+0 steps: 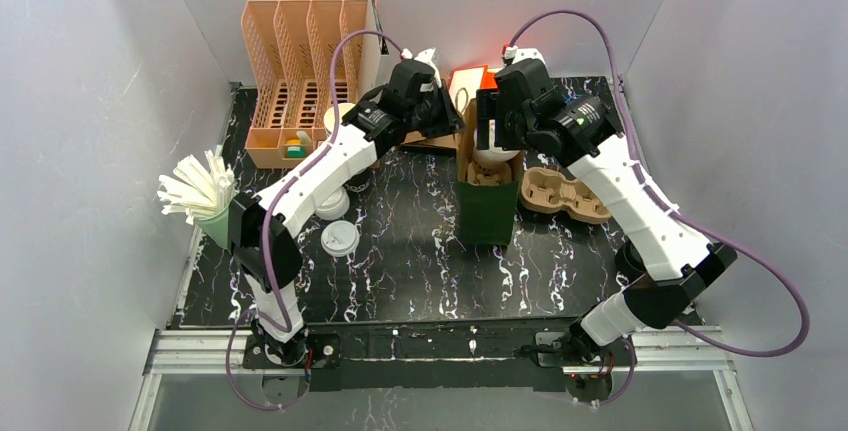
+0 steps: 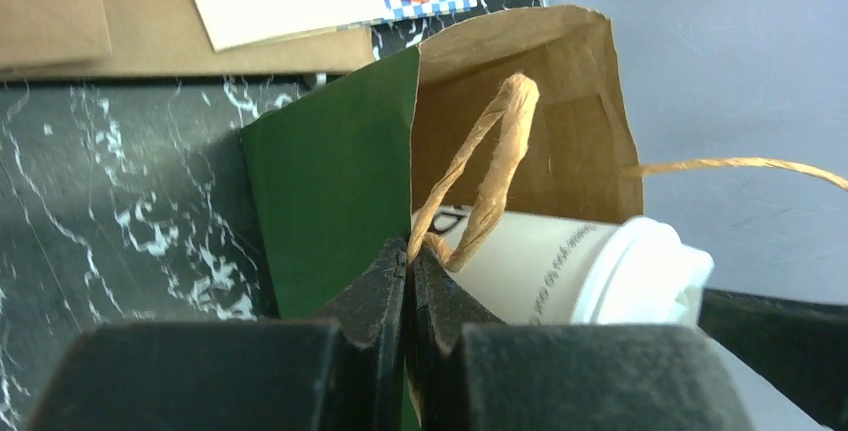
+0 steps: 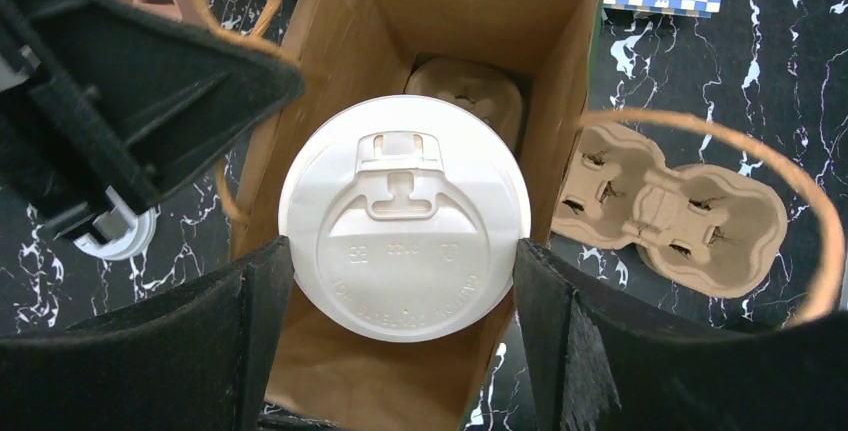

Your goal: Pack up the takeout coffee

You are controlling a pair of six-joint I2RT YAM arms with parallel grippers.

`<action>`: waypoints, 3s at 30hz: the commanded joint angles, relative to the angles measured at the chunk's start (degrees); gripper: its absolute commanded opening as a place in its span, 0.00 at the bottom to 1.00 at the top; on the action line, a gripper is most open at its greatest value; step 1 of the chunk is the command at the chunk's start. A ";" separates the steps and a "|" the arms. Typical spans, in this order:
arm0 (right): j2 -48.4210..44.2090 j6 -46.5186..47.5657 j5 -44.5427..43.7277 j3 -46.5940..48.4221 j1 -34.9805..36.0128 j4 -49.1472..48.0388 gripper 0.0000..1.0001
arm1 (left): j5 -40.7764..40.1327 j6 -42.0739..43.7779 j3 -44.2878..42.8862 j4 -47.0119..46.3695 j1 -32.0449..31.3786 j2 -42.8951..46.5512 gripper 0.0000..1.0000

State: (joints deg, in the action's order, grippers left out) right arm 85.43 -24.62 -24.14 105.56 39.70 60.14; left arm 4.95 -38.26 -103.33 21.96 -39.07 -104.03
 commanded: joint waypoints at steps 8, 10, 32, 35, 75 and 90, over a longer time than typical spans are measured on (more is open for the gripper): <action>1.37 0.54 4.75 2.61 -0.24 3.22 0.50 | -14.53 -20.47 16.14 0.31 -5.09 18.98 0.00; 0.95 0.62 5.64 1.24 -0.32 2.81 0.49 | -16.92 -23.75 20.69 -2.21 -6.82 22.81 0.00; -0.95 3.32 8.12 -0.44 -0.24 0.50 0.49 | 12.38 -6.80 12.46 1.34 11.99 18.42 0.70; -1.07 3.14 8.34 -0.36 -0.30 0.51 0.49 | 16.03 -2.27 5.54 2.59 12.24 12.72 0.69; -0.71 2.92 13.67 2.88 -0.22 4.81 0.45 | 31.19 29.65 -4.78 -0.87 6.29 -2.00 0.03; -3.37 4.61 11.59 0.32 6.68 1.78 0.44 | 17.82 28.24 9.72 -4.21 3.61 13.11 0.00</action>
State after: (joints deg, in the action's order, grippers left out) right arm 86.52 -21.47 -11.73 109.78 44.53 65.80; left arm 25.93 -9.65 -96.88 19.99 -35.40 -95.83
